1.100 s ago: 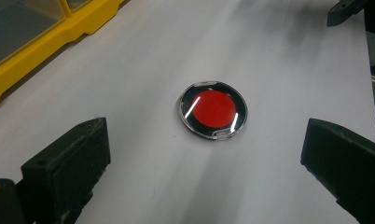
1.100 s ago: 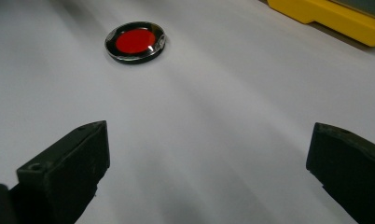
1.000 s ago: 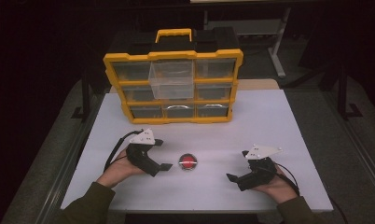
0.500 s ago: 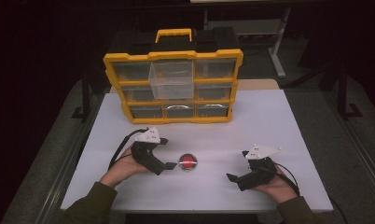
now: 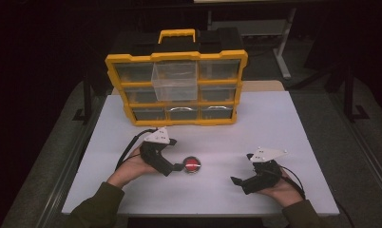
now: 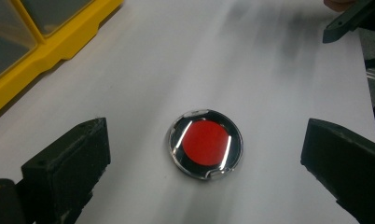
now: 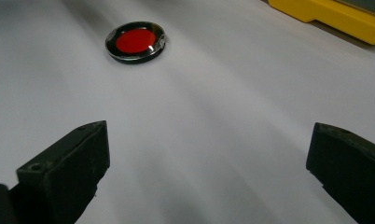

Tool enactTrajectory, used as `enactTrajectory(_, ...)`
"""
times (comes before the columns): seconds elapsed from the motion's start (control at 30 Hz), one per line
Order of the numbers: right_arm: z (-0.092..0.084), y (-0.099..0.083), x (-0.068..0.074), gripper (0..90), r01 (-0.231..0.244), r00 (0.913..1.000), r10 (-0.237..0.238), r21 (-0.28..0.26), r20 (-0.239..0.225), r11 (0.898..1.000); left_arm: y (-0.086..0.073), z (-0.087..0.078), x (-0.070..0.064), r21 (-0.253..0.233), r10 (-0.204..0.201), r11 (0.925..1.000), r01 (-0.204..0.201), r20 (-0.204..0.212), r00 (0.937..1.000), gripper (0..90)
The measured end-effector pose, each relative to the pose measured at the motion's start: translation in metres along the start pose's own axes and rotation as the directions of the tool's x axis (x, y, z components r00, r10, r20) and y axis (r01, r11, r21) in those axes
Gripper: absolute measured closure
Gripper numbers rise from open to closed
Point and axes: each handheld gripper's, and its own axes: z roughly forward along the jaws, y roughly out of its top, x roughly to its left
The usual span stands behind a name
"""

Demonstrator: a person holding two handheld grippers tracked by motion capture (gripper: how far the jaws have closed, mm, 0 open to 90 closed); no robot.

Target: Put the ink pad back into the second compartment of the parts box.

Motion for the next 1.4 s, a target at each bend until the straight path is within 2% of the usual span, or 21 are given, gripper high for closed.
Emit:
enactTrajectory(0.37, 0.000, -0.001, -0.001, 0.0, -0.004, 1.0000, 0.004, 0.005, 0.000, 1.000, 0.006, 0.014, 0.002, 0.016, 0.011, 0.9998, -0.012, 0.017, 0.9998, 0.7)
enactTrajectory(0.87, 0.001, -0.001, 0.000, 0.0, -0.004, 0.9999, 0.004, 0.003, -0.010, 1.000, 0.015, 0.025, 0.002, 0.011, 0.019, 0.9998, -0.019, 0.037, 0.9991, 0.9)
enactTrajectory(0.9, 0.002, -0.001, 0.000, 0.0, -0.006, 0.9999, 0.006, 0.006, -0.013, 1.000, 0.016, 0.026, 0.003, 0.013, 0.029, 0.9995, -0.029, 0.038, 0.9989, 0.9)
enactTrajectory(1.0, 0.005, -0.001, 0.001, 0.0, 0.008, 0.9998, -0.008, 0.014, -0.021, 1.000, 0.018, 0.029, 0.003, 0.006, 0.022, 0.9997, -0.022, 0.042, 0.9989, 0.9)
enactTrajectory(1.13, 0.008, -0.001, 0.000, 0.0, 0.019, 0.9994, -0.018, 0.026, -0.030, 0.999, 0.022, 0.034, 0.003, 0.010, 0.032, 0.9994, -0.032, 0.050, 0.9983, 0.9)
enactTrajectory(1.3, 0.007, -0.002, -0.002, 0.0, 0.007, 0.9996, -0.006, 0.022, -0.026, 1.000, 0.022, 0.039, 0.003, 0.021, 0.043, 0.9988, -0.044, 0.054, 0.9976, 0.9)
enactTrajectory(1.4, 0.008, -0.002, -0.003, 0.0, 0.005, 0.9997, -0.005, 0.018, -0.023, 1.000, 0.021, 0.040, 0.003, 0.042, 0.048, 0.9978, -0.050, 0.048, 0.9977, 0.9)
